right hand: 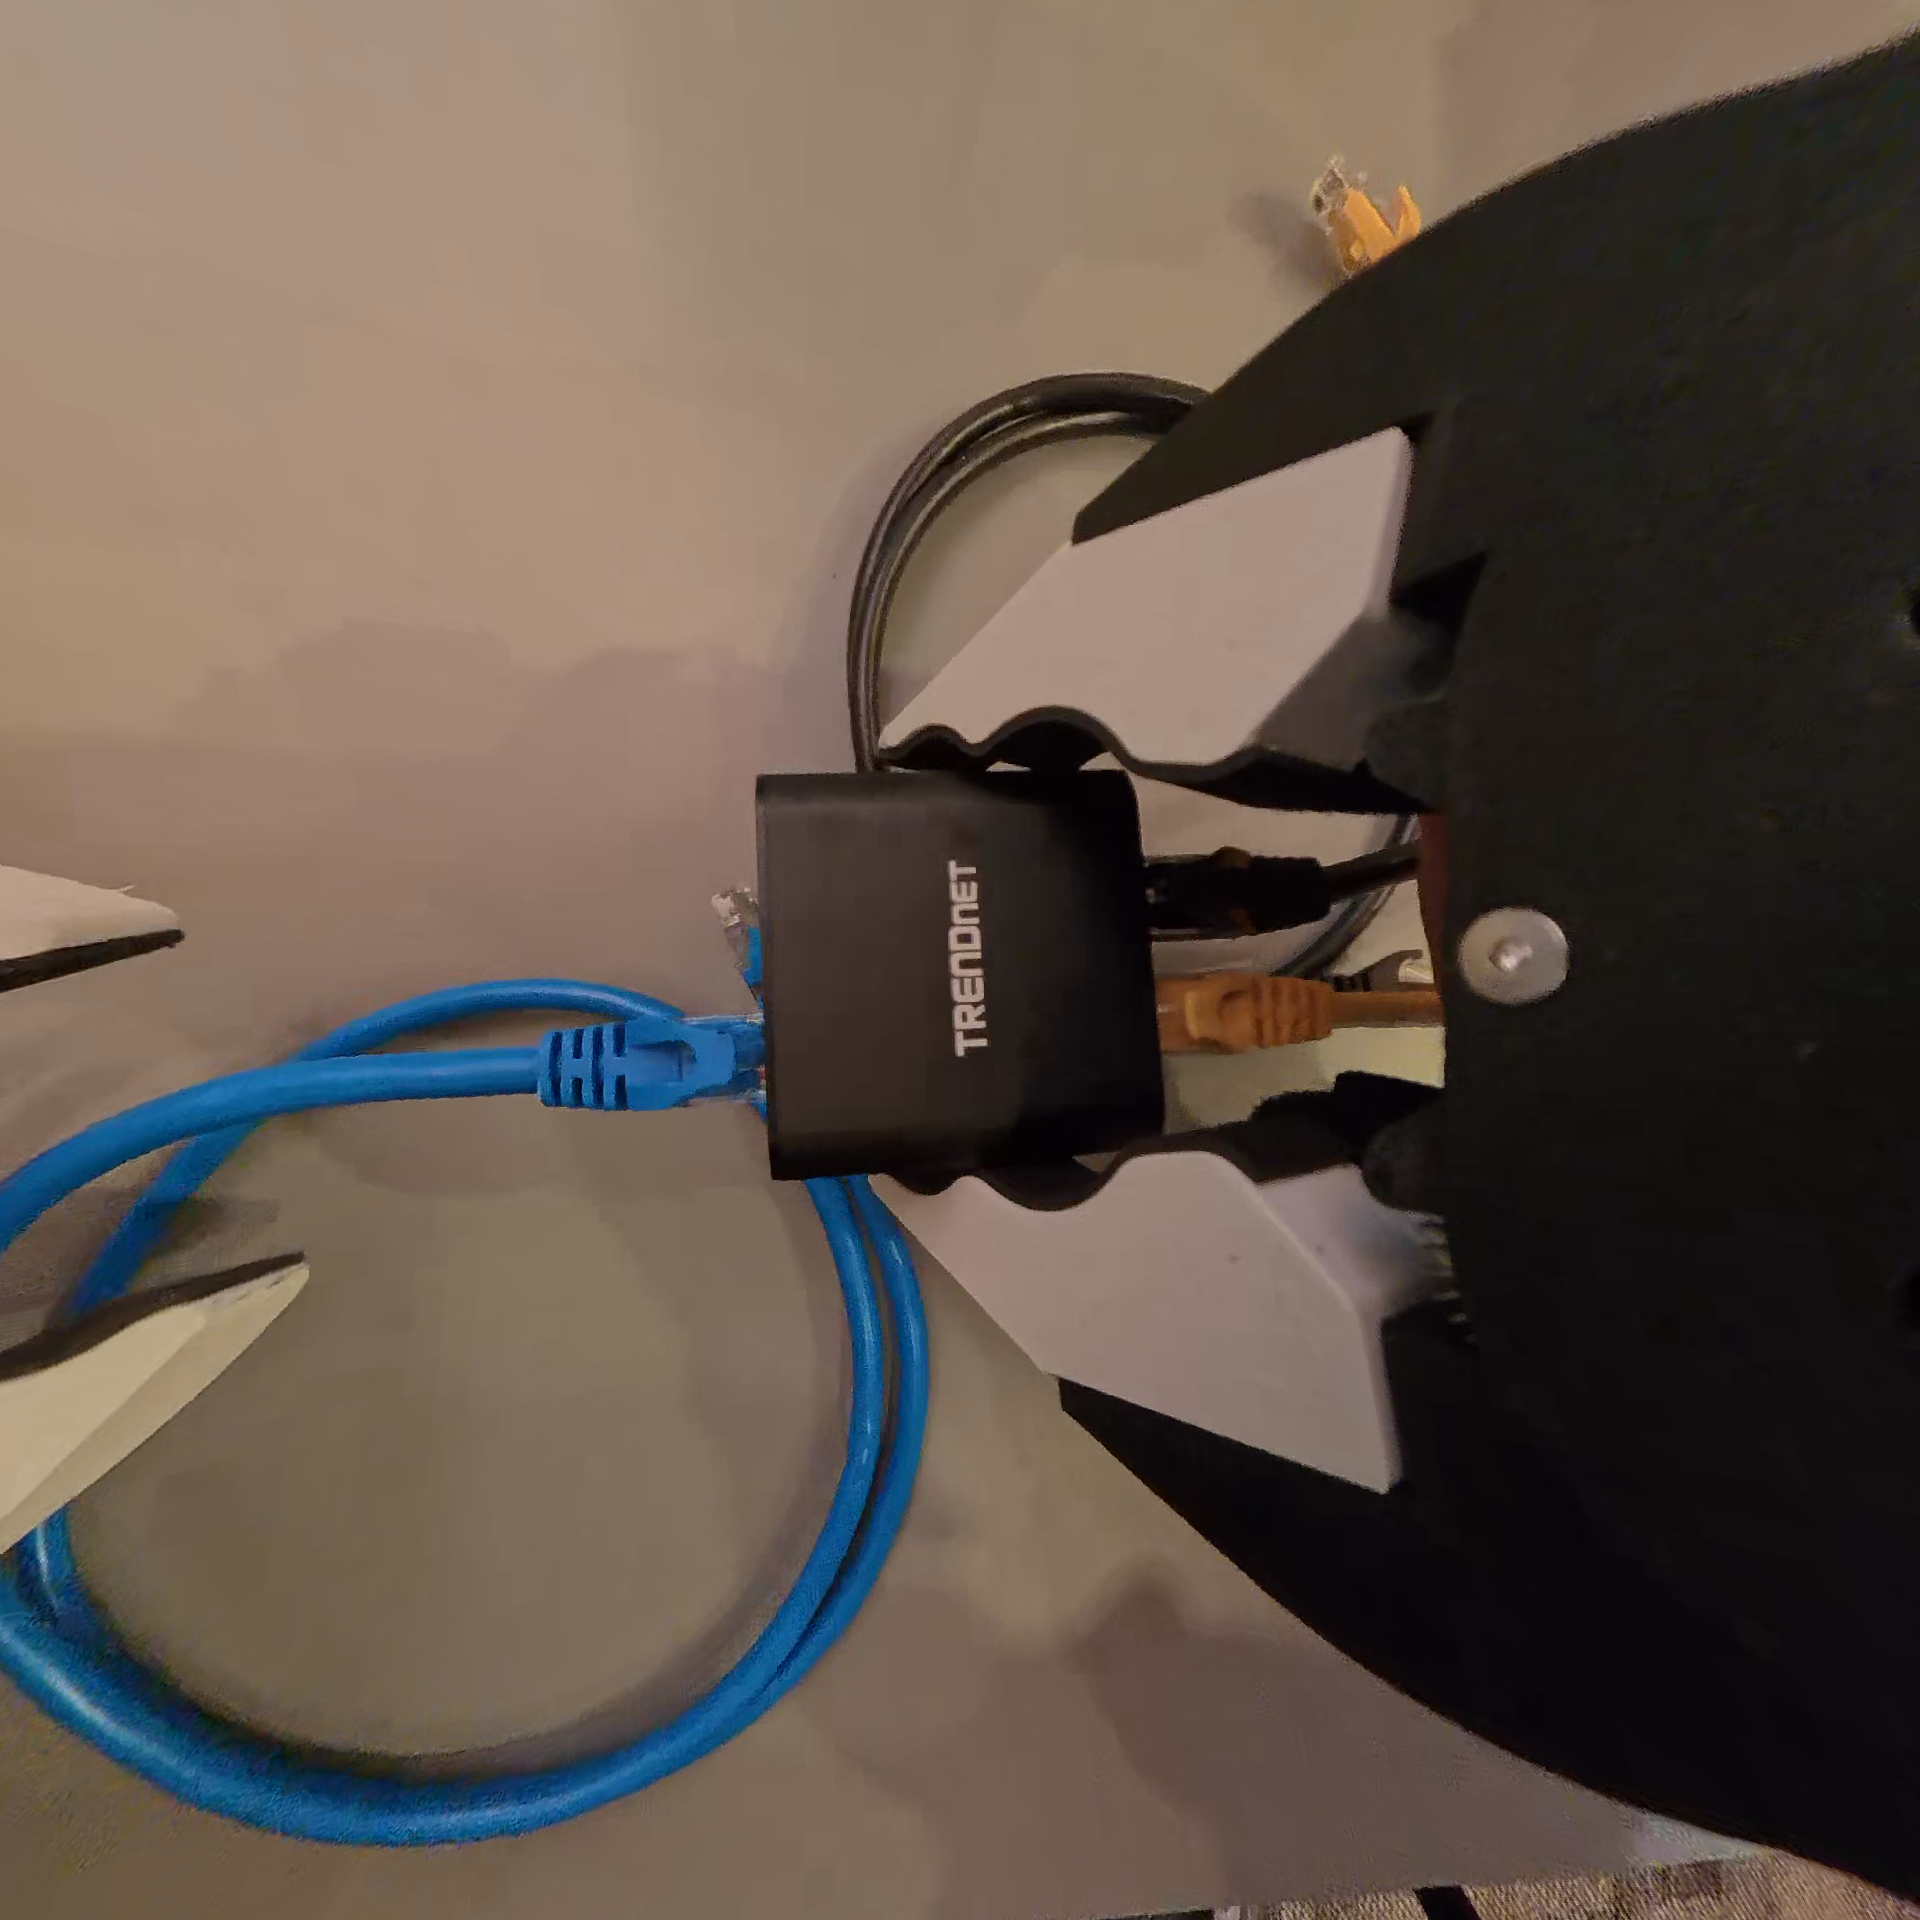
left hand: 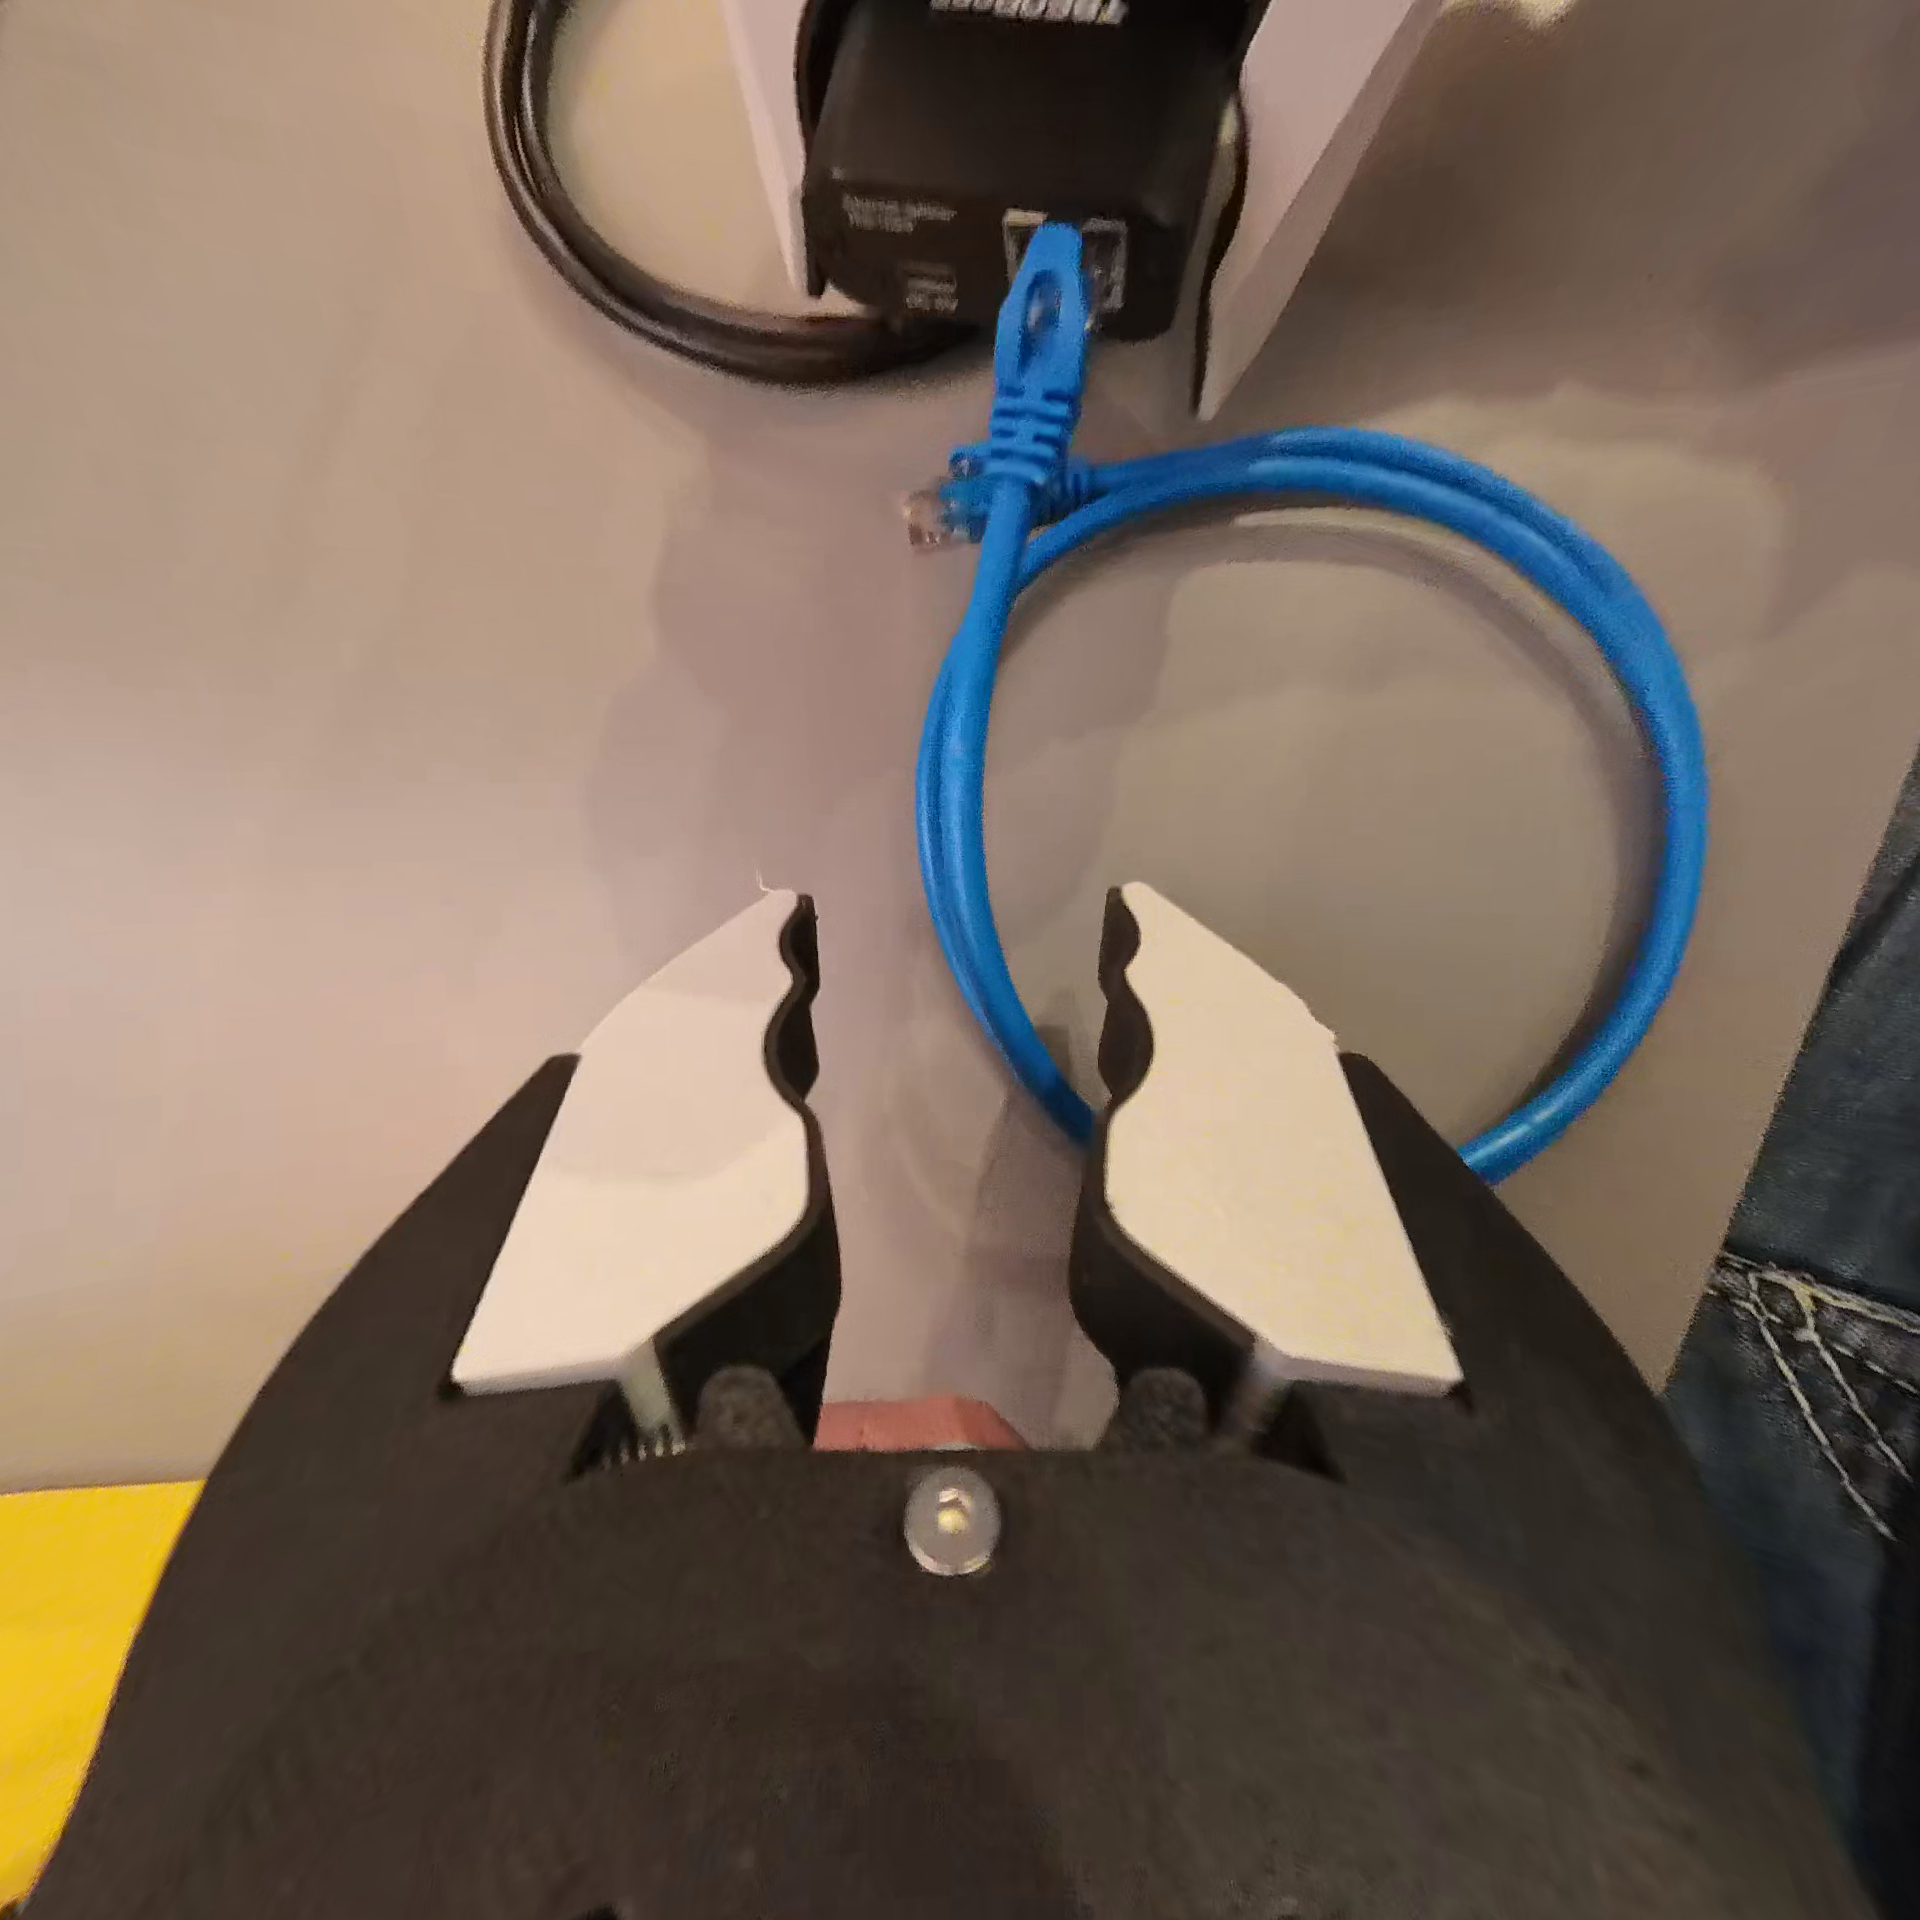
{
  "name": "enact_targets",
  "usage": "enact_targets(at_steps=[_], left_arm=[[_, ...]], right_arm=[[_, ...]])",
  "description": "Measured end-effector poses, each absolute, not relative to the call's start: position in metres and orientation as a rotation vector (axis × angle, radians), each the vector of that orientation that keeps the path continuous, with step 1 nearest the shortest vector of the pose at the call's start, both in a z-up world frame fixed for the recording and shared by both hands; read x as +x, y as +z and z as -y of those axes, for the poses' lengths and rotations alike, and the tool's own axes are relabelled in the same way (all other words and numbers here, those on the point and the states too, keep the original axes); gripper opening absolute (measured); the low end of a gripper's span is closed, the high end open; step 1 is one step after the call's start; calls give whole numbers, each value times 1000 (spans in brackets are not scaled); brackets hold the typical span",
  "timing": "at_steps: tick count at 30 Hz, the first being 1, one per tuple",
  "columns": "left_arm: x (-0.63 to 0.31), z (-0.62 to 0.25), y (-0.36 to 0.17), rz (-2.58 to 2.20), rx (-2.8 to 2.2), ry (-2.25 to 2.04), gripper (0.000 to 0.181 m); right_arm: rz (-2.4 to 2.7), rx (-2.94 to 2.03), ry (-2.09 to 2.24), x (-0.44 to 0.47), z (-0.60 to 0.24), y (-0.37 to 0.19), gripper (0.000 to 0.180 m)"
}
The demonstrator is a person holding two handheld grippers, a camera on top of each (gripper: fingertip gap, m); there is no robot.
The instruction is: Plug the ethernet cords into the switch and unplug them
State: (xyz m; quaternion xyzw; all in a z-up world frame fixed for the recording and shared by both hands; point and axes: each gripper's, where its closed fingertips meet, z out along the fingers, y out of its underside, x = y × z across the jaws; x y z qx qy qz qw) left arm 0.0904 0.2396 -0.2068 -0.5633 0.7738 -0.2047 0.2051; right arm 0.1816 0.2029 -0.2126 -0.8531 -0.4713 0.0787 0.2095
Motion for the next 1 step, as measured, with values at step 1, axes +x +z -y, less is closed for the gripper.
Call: enact_targets(at_steps=[1], left_arm=[[90,-243,-213,-2153,-1606,-531,51]], right_arm=[[1309,-2371,221,181,-202,-212,73]])
